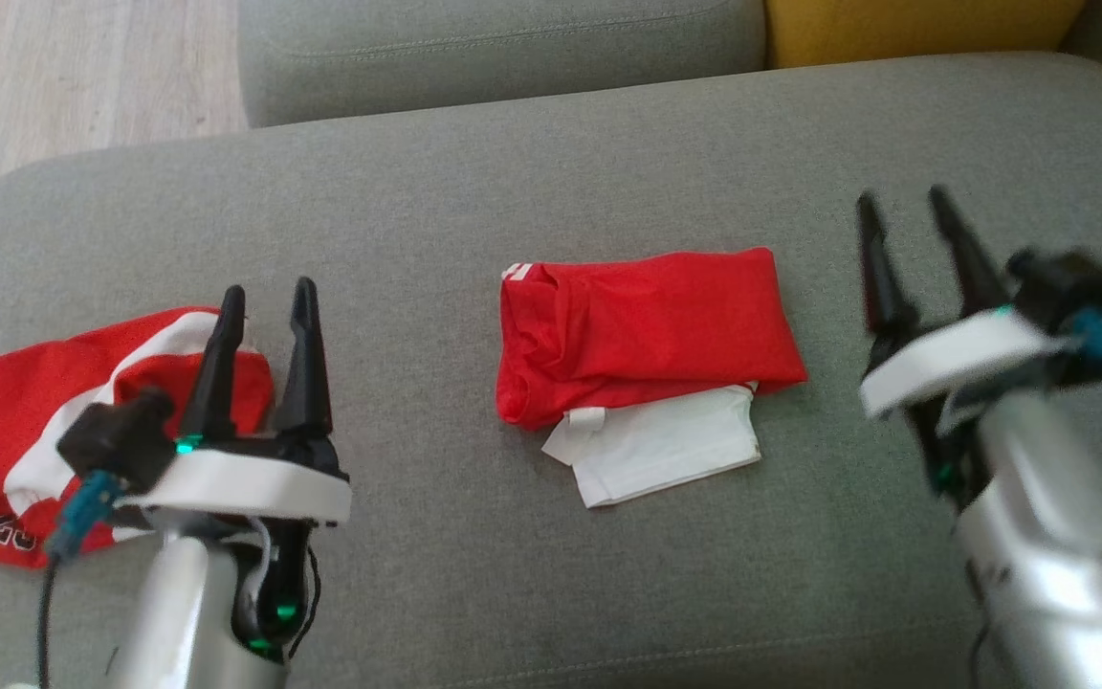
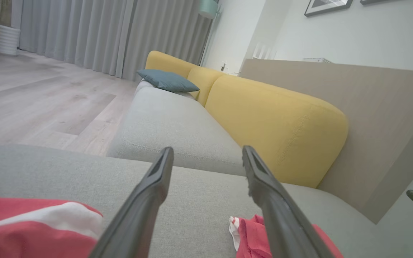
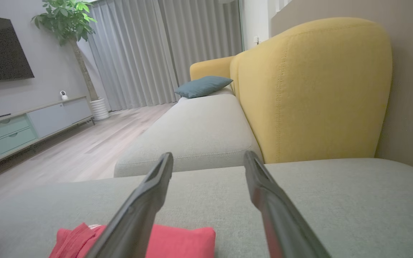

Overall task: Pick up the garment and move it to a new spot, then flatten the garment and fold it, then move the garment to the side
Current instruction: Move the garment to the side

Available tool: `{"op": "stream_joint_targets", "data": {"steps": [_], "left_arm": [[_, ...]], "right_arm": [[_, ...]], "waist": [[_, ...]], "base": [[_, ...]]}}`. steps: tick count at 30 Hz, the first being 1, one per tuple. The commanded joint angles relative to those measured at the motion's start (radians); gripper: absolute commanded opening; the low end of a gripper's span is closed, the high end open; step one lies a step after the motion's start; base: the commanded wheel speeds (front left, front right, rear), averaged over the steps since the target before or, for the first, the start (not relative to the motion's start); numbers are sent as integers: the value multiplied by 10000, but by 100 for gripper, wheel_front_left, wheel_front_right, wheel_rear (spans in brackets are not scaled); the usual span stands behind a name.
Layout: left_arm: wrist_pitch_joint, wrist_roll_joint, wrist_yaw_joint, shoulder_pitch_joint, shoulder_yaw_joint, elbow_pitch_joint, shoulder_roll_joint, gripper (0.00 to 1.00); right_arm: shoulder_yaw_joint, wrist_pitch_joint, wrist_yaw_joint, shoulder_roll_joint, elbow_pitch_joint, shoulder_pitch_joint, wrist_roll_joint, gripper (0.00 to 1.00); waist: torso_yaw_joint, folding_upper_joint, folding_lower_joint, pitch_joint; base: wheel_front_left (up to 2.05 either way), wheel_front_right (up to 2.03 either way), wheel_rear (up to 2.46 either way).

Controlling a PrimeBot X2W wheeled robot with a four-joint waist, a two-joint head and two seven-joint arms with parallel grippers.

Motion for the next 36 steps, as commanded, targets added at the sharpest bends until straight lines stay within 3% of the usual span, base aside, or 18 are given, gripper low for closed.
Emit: {"op": "stream_joint_targets", "data": {"steps": [1, 8, 16, 21, 29, 36], "left_arm": [[-52, 491, -71, -195, 412, -455, 25, 100], [-53, 1124, -128, 376, 537, -549, -23, 100], [-53, 984, -138, 158, 359, -638, -35, 100], [-53, 1077, -234, 15, 99, -469, -36, 100], [-53, 1146, -367, -292, -204, -254, -36, 100], [-53, 1208, -429, -434, -241, -218, -37, 100]], "right_arm": [[-353, -108, -7, 484, -923, 407, -809, 100], [-1440, -54, -7, 1315, -2095, 1985, -2306, 100], [-2268, 753, -7, 1604, -3056, 2447, -3008, 100], [-2427, 1537, -7, 1633, -2401, 2027, -2796, 100], [-2789, 2567, -7, 1637, -335, 982, -1876, 100], [-2848, 2509, -7, 1637, 1077, 163, -1913, 100]], "waist": [[-15, 0, 0, -9], [16, 0, 0, 2], [308, 0, 0, 503], [573, 0, 0, 893], [1214, 0, 0, 1475], [1543, 0, 0, 1864]], "base": [[0, 0, 0], [0, 0, 0], [0, 0, 0], [0, 0, 0], [0, 0, 0], [0, 0, 0]]}}
